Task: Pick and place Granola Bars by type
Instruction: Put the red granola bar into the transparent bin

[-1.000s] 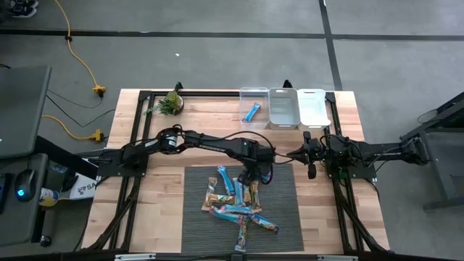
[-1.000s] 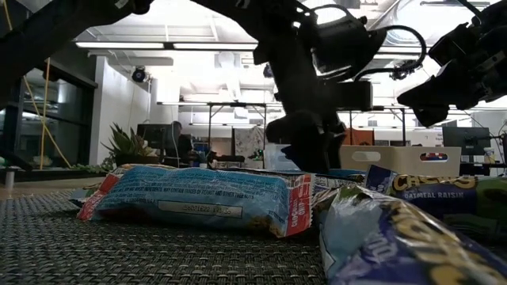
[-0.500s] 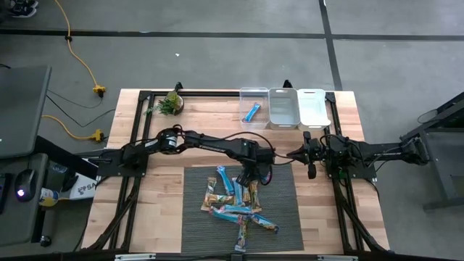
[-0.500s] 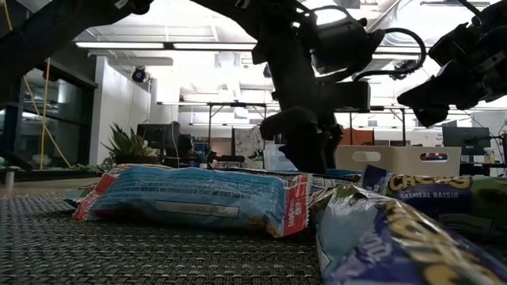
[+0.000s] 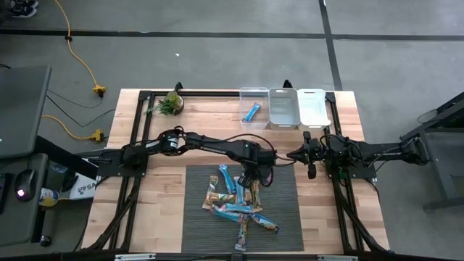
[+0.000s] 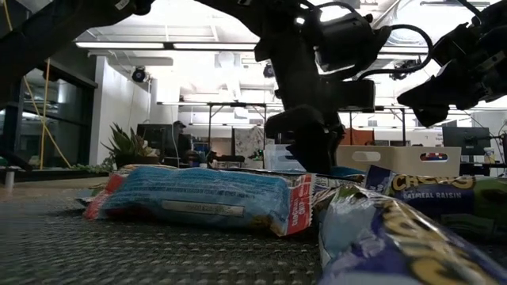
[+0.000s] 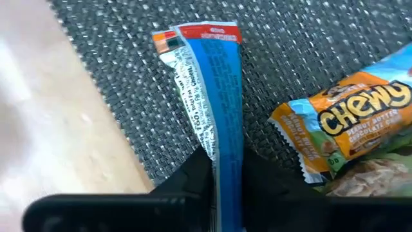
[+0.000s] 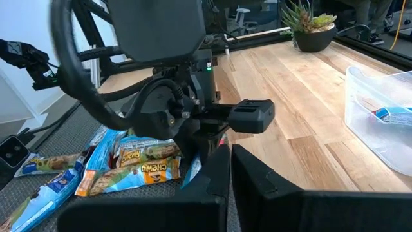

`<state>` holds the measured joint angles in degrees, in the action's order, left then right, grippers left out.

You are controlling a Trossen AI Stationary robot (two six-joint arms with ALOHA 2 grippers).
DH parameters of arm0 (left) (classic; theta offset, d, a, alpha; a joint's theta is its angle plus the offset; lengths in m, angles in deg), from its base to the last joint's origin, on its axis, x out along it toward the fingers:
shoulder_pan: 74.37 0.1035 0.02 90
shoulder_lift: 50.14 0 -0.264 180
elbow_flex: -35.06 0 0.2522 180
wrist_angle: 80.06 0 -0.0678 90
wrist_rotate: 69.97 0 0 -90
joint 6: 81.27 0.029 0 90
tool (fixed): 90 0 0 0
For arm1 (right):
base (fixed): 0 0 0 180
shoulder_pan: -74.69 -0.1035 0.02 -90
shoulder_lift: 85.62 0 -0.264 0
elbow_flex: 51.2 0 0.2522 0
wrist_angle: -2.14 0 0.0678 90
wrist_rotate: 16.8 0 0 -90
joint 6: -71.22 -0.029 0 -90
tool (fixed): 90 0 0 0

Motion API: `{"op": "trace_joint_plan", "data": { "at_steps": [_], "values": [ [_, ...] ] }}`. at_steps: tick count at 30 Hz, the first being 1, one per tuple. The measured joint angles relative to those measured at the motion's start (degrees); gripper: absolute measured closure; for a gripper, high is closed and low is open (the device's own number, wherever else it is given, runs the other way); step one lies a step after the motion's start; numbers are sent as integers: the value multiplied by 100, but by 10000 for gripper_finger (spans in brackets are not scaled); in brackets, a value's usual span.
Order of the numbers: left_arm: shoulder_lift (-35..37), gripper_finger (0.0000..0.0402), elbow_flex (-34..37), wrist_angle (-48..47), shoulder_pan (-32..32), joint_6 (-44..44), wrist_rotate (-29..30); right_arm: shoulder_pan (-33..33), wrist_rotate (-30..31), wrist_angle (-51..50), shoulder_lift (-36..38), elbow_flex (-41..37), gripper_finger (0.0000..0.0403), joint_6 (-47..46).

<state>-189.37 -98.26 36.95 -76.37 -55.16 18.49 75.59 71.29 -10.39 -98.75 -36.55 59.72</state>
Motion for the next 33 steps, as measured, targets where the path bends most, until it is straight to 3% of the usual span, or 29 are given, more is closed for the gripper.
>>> {"op": "trace_joint_plan", "data": {
  "at_steps": [9, 14, 18, 25, 33],
  "values": [
    [-1, 361, -723, -127, 15, 15, 447, 2, 0, 0, 0, 0, 402, 0],
    [10, 362, -1302, -700, 14, 4, 636, 0, 2, 0, 0, 0, 402, 0],
    [237, 362, -1431, -1092, 102, -117, 472, 1, 1, 0, 2, 0, 402, 0],
    [933, 362, -1432, -1706, 460, -716, -1215, 0, 2, -2, 0, 0, 402, 0],
    [1475, 362, -1432, -1526, 802, -1222, -3975, 1, 3, -4, 1, 0, 402, 0]
  ]
}}
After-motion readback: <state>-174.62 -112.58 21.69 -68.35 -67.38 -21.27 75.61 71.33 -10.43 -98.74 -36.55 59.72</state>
